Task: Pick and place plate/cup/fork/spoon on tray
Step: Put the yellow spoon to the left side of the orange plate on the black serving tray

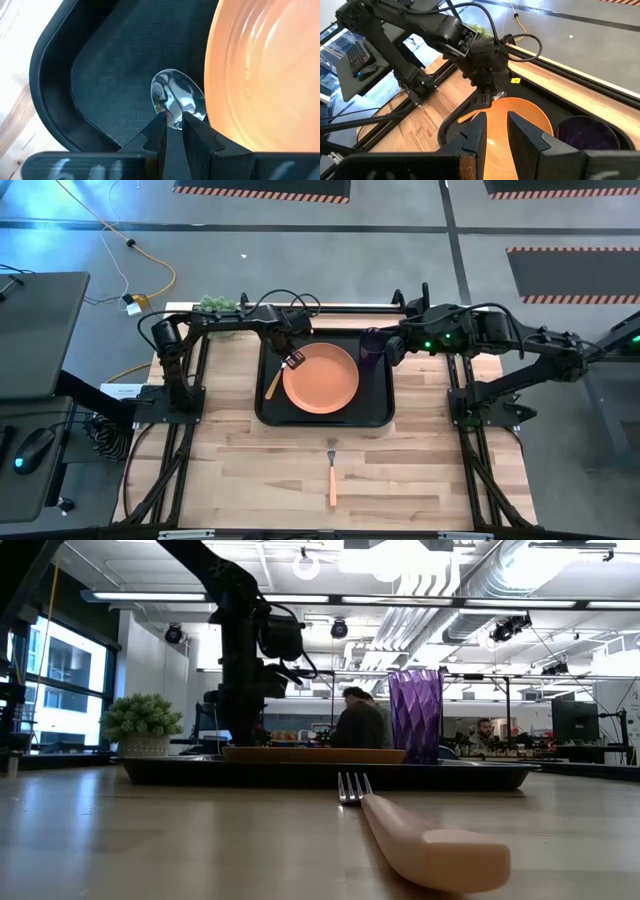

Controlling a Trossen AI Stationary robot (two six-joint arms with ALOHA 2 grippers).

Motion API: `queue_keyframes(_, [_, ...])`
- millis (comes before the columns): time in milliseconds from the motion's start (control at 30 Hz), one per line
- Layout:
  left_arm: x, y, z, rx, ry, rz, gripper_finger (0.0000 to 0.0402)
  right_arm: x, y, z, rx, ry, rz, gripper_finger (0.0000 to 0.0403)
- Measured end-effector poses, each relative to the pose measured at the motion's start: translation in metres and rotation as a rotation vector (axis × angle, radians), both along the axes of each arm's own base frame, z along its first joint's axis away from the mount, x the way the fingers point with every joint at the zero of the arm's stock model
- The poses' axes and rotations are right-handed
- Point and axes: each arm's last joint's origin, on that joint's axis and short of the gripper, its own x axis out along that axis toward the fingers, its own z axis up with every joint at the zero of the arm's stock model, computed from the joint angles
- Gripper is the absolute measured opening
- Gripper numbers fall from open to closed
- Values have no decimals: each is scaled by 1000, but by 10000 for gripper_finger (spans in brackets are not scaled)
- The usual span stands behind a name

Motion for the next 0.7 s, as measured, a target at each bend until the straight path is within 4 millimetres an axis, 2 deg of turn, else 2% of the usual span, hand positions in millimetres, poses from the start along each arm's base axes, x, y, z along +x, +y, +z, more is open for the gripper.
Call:
queue_keyframes(400, [-1,4,0,-8,-7,-20,51,0,0,1,1,-10,2,67])
queue_keyframes(700, [3,5,-21,-76,28,-37,51,1,0,2,1,-25,2,67])
